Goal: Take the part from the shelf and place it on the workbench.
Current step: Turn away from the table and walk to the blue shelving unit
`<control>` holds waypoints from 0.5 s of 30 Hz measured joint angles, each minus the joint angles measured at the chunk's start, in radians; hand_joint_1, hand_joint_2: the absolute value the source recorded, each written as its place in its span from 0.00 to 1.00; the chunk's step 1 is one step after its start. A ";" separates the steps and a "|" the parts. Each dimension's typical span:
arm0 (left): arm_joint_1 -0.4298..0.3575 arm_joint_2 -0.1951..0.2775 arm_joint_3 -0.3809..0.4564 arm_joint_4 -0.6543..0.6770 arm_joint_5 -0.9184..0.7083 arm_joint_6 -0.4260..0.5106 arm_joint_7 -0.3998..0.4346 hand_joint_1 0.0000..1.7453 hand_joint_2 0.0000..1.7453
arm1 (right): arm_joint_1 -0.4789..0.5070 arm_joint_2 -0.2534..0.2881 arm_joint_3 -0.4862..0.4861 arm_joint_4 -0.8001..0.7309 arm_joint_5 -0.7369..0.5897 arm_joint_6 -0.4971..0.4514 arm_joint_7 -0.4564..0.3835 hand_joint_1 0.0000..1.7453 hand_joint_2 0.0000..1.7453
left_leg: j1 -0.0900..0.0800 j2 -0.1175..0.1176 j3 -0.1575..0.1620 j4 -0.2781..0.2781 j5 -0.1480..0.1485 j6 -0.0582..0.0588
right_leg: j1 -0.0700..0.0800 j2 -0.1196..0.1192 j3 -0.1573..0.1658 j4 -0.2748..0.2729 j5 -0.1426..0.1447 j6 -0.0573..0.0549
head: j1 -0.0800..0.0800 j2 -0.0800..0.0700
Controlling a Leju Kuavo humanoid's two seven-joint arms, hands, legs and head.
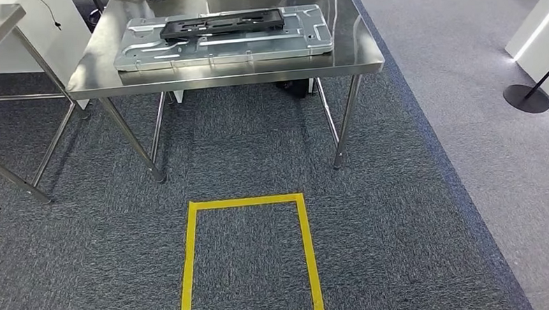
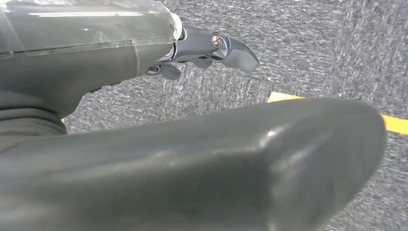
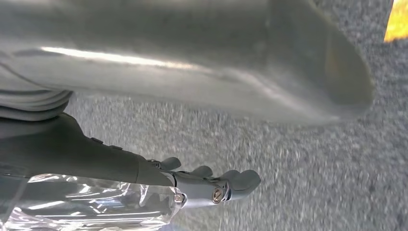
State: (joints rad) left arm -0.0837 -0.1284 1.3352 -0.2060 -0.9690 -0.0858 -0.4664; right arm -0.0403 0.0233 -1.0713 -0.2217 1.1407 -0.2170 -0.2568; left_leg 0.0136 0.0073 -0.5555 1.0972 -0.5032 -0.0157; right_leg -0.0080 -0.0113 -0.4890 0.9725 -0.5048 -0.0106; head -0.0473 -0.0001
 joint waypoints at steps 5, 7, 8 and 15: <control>-0.001 0.000 0.000 0.000 0.000 0.005 0.020 0.00 0.00 | -0.008 0.002 -0.016 0.000 -0.015 0.032 0.047 0.00 1.00 | -0.005 -0.001 0.047 -0.105 0.010 0.028 | 0.003 0.000 -0.014 0.011 0.007 0.029 | 0.000 0.000; -0.001 0.000 0.000 0.000 0.000 0.008 0.035 0.00 0.50 | -0.009 0.003 -0.023 0.001 -0.017 0.033 0.077 0.00 1.00 | -0.006 -0.002 0.043 -0.108 0.014 0.035 | 0.002 0.000 -0.018 0.009 0.008 0.019 | 0.000 0.000; -0.002 0.000 0.001 0.000 0.000 0.008 0.041 0.00 0.75 | -0.010 0.003 -0.027 0.001 -0.020 0.034 0.092 0.00 1.00 | -0.009 -0.001 0.042 -0.107 0.015 0.036 | 0.000 0.001 -0.019 0.009 0.008 0.011 | 0.000 0.000; -0.003 -0.001 0.009 0.000 0.008 0.008 0.073 0.00 1.00 | -0.012 0.004 -0.056 0.003 -0.049 0.073 0.130 0.00 1.00 | -0.017 -0.001 0.034 -0.104 0.020 0.047 | -0.005 0.001 -0.023 0.001 0.026 0.020 | 0.000 0.000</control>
State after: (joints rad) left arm -0.0868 -0.1294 1.3441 -0.2057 -0.9606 -0.0780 -0.3933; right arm -0.0522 0.0276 -1.1271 -0.2191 1.0915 -0.1435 -0.1267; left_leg -0.0037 0.0066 -0.5212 0.9936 -0.4827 0.0312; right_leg -0.0129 -0.0104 -0.5120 0.9733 -0.4791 0.0095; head -0.0473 -0.0002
